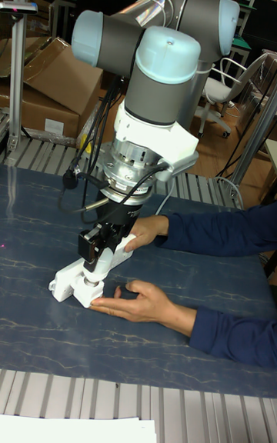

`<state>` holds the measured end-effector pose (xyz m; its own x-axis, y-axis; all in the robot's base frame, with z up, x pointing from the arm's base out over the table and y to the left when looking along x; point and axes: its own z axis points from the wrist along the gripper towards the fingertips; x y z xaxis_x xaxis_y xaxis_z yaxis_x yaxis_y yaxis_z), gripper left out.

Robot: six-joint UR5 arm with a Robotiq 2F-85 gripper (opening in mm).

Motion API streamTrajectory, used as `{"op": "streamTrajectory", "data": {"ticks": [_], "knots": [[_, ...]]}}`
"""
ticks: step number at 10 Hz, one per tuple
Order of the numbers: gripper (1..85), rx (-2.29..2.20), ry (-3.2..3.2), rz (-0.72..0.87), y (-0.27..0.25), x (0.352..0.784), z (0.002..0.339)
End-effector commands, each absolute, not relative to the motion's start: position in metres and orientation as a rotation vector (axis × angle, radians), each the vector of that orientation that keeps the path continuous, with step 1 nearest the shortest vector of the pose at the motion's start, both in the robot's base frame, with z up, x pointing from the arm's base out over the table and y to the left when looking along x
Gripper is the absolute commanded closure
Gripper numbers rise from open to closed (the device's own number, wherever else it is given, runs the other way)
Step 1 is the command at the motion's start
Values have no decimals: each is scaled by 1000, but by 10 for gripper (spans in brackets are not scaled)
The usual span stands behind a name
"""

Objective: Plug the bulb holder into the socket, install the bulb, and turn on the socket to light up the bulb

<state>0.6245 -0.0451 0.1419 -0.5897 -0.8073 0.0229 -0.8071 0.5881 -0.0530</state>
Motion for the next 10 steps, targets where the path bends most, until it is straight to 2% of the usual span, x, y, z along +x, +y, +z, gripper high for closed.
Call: {"op": "streamTrajectory", "data": {"ticks": [1,10], "knots": [[847,-1456,2760,-47,-39,623,141],[847,-1515,2730,-39,-45,621,134]]}}
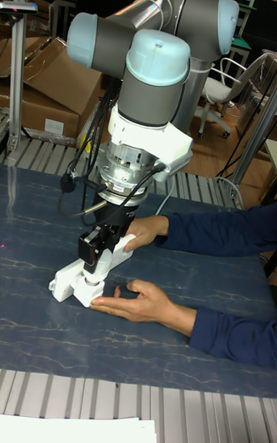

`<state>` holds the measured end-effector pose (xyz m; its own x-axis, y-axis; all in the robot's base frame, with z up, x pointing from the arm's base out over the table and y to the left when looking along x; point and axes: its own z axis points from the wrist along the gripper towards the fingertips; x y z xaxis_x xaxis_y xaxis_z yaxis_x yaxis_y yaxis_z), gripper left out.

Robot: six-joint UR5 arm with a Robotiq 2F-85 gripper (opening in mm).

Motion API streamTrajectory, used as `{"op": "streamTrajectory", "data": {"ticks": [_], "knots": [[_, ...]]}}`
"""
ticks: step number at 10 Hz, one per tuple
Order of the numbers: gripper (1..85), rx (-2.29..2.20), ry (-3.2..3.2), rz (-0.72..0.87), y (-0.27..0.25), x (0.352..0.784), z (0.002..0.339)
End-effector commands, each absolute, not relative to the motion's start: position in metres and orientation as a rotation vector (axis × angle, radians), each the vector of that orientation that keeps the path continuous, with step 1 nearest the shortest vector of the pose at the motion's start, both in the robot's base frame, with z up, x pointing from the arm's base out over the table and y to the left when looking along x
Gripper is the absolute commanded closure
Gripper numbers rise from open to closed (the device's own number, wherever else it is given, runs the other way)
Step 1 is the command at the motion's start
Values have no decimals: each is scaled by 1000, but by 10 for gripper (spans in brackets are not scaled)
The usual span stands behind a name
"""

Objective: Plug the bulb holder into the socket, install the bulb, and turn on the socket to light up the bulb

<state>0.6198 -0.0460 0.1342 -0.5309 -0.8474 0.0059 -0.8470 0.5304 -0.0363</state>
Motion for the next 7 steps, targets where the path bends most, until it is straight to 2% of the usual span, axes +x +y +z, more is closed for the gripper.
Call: {"op": "streamTrajectory", "data": {"ticks": [1,7], "knots": [[847,-1517,2728,-43,-44,622,133],[847,-1435,2771,-49,-45,625,133]]}}
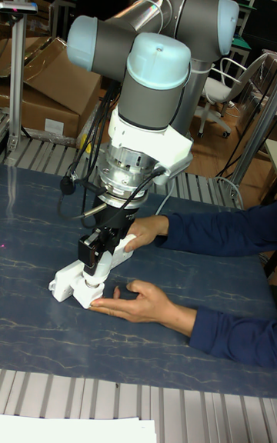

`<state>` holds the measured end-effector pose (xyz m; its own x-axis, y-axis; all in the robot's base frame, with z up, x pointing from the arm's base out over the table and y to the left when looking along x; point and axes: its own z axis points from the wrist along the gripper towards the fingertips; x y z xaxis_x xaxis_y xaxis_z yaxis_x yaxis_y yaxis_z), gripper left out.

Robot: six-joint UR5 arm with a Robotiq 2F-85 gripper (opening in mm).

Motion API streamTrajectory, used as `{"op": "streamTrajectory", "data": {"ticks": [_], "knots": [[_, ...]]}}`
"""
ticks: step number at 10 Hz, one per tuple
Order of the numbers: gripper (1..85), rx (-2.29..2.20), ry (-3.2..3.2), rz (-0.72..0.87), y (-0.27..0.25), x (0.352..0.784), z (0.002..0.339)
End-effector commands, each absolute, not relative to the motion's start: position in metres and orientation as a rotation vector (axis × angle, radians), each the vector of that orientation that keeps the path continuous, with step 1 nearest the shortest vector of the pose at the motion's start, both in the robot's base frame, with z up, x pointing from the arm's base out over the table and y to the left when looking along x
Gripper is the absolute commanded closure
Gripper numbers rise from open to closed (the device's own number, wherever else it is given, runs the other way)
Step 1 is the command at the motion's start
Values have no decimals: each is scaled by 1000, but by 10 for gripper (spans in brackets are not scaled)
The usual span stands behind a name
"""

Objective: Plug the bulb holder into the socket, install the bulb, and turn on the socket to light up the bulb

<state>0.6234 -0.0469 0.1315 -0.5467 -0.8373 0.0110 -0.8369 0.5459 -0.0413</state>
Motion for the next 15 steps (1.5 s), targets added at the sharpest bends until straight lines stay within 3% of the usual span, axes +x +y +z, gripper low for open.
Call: {"op": "streamTrajectory", "data": {"ticks": [1,15], "knots": [[847,-1382,2796,-38,-44,624,133],[847,-470,3114,155,-19,613,133]]}}
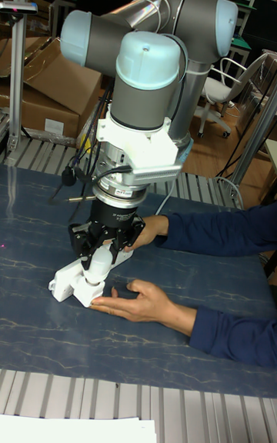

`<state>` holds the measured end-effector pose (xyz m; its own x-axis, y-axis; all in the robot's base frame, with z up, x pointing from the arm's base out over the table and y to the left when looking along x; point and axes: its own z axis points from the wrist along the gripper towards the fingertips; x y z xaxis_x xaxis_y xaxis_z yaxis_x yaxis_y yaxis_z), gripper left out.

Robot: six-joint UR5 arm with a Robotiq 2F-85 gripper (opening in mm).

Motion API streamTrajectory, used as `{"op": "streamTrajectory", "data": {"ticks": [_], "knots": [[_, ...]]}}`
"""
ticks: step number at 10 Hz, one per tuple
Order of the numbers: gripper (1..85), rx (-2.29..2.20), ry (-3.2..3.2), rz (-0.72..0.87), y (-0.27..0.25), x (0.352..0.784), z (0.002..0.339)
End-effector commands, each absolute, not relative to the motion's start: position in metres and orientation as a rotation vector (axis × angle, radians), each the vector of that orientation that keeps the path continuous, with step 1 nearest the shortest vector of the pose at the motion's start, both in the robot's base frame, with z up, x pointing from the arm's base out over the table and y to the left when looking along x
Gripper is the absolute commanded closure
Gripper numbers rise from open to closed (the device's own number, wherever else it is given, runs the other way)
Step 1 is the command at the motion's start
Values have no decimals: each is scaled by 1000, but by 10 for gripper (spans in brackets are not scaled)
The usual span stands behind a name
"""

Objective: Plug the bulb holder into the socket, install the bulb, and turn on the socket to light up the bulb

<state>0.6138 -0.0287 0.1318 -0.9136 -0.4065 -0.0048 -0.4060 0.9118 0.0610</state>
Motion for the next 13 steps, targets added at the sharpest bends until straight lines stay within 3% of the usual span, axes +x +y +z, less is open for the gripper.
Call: {"op": "streamTrajectory", "data": {"ticks": [1,5,6,7,8,10,13], "knots": [[847,402,-3100,-153,-19,616,133],[823,202,-3106,-250,-5,617,134],[773,203,-3107,-276,-3,616,133],[663,231,-3121,-291,-3,619,131],[647,219,-3115,-293,-2,618,131],[477,274,-3123,-288,1,623,133],[323,363,-3116,-281,0,622,133]]}}
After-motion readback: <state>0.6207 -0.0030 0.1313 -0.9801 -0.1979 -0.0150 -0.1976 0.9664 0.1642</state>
